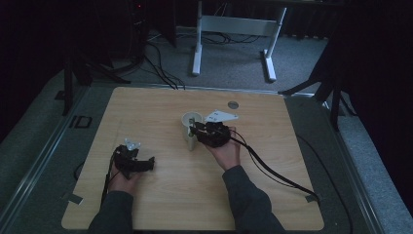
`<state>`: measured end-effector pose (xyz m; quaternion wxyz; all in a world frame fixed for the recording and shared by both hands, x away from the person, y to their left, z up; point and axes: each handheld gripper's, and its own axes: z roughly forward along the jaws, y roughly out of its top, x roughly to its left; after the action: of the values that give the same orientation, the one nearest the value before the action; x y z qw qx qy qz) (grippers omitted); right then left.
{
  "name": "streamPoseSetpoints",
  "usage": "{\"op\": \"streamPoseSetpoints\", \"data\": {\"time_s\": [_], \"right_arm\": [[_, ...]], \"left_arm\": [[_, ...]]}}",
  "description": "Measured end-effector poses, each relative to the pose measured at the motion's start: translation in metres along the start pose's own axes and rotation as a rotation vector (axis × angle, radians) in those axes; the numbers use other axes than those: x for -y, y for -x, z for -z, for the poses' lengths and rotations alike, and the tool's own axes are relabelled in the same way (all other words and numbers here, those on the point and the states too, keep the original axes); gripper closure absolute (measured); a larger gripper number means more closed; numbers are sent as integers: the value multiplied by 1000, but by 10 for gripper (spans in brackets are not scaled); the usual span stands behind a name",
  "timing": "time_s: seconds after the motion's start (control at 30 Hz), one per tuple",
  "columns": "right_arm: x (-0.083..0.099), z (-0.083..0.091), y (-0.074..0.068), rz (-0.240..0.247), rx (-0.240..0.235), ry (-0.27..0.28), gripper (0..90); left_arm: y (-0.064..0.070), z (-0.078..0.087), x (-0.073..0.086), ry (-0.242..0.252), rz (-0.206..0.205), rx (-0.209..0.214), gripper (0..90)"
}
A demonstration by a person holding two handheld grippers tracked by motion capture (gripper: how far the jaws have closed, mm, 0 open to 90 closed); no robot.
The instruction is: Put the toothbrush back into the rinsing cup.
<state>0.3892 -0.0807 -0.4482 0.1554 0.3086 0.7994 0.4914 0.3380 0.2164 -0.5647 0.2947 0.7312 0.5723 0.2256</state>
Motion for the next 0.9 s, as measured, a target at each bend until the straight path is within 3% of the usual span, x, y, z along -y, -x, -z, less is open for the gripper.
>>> {"op": "streamPoseSetpoints", "data": {"time_s": [0.9], "right_arm": [[2,13,-4,35,10,-31,637]], "left_arm": [[0,0,0,0,1,0,34]]}}
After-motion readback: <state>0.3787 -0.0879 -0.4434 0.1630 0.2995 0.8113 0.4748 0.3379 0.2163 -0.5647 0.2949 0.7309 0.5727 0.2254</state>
